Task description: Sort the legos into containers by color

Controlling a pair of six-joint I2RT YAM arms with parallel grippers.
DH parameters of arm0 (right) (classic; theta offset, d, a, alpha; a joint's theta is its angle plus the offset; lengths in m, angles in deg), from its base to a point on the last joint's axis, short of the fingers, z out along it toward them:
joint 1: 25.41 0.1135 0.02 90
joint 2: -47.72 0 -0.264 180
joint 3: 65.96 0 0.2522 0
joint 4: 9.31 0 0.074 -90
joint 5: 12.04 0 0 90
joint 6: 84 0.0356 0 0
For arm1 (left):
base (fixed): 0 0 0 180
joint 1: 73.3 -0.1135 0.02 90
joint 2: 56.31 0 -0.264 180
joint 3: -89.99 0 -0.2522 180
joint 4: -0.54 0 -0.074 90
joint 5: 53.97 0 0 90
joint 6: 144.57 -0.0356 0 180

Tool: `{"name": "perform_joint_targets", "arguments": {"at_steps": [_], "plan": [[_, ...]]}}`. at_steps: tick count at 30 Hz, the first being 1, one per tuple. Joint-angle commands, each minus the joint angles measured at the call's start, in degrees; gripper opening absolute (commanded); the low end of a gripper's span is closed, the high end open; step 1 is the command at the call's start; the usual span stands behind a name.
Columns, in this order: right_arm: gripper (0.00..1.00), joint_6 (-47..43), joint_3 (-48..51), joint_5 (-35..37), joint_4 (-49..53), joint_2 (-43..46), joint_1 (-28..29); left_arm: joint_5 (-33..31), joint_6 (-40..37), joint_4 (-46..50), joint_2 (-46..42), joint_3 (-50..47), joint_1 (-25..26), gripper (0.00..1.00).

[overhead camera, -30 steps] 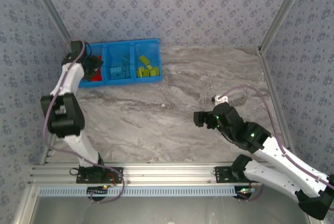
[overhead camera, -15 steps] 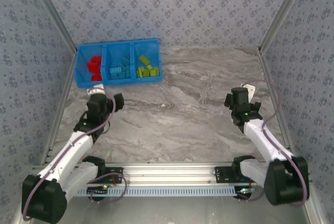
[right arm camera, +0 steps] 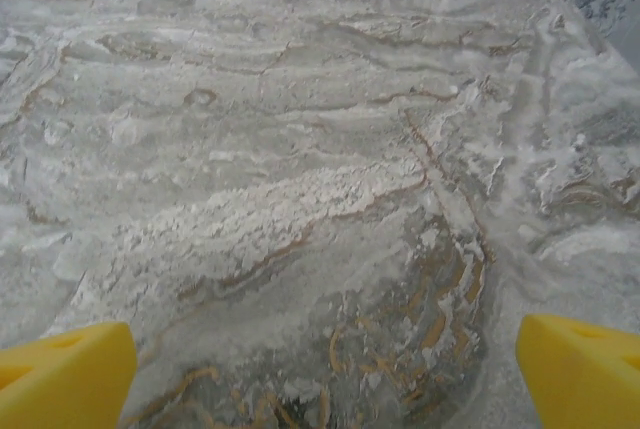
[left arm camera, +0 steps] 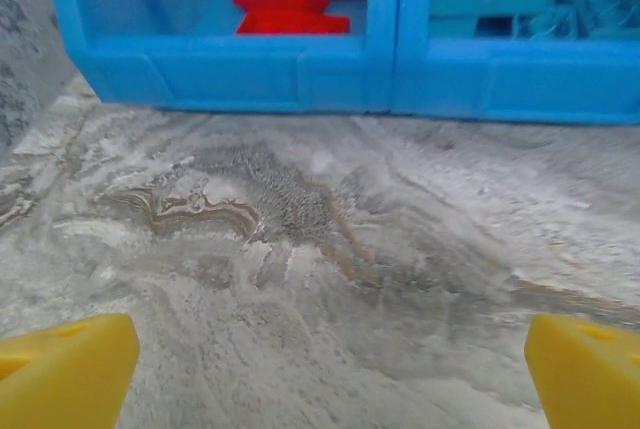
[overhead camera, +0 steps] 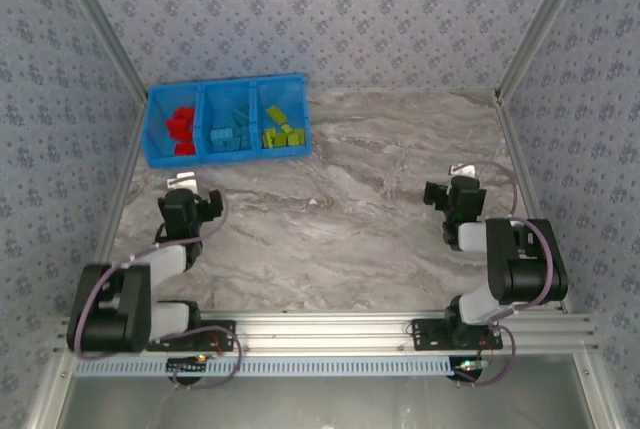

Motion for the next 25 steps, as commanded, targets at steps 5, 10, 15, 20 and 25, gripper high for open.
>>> {"name": "perform_joint_targets", "arguments": {"at_steps": [5,10,15,20,25], "plan": [[1.00,-1.56,0.66,0.17,-9.39,-0.21,1.10,6.74,-1.28,-12.06,12.05,5.65,-2.77,0.99],[1.00,-2.78,-0.66,-7.76,-6.34,-0.02,-0.34,4.95,-1.62,-12.70,12.97,6.09,-2.06,0.99],[1.00,-2.79,-0.74,-8.17,-6.30,-0.03,-0.54,5.05,-1.71,-13.08,13.10,6.09,-2.07,0.99],[1.00,-2.72,-1.09,-8.43,-5.74,-0.13,-0.62,5.15,-1.70,-13.19,13.17,6.11,-2.07,0.99],[1.00,-2.79,-0.83,-8.43,-6.25,0.01,-0.56,5.12,-1.69,-13.37,13.15,6.04,-2.08,0.99]]}}
